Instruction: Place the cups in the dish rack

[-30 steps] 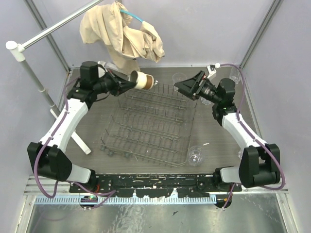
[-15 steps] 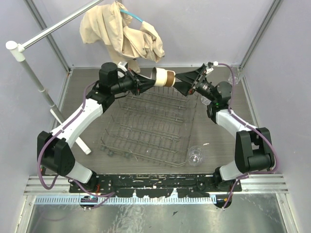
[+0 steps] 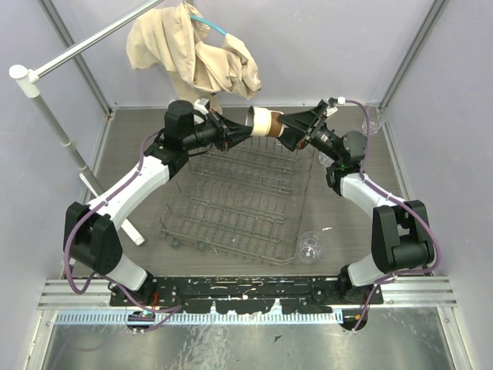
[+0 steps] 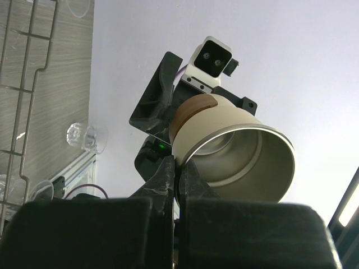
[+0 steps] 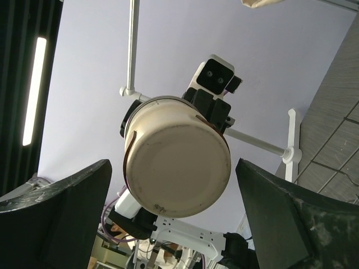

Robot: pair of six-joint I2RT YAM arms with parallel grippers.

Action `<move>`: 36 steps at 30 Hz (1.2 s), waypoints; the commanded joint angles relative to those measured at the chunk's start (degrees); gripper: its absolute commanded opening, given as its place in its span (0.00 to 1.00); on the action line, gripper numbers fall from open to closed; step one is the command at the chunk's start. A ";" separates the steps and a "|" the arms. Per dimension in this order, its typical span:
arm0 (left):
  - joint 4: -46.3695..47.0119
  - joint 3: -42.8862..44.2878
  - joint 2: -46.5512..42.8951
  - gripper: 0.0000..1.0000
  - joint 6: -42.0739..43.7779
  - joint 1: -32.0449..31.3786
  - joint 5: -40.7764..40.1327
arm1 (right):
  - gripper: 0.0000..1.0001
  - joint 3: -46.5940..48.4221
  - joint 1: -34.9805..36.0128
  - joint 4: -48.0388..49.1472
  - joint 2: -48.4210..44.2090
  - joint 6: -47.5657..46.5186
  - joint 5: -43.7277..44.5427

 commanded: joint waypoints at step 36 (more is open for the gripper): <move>-9.59 -4.72 -0.89 0.36 9.46 9.76 -3.05 | 0.26 8.43 -0.83 -32.41 -4.08 -31.08 3.02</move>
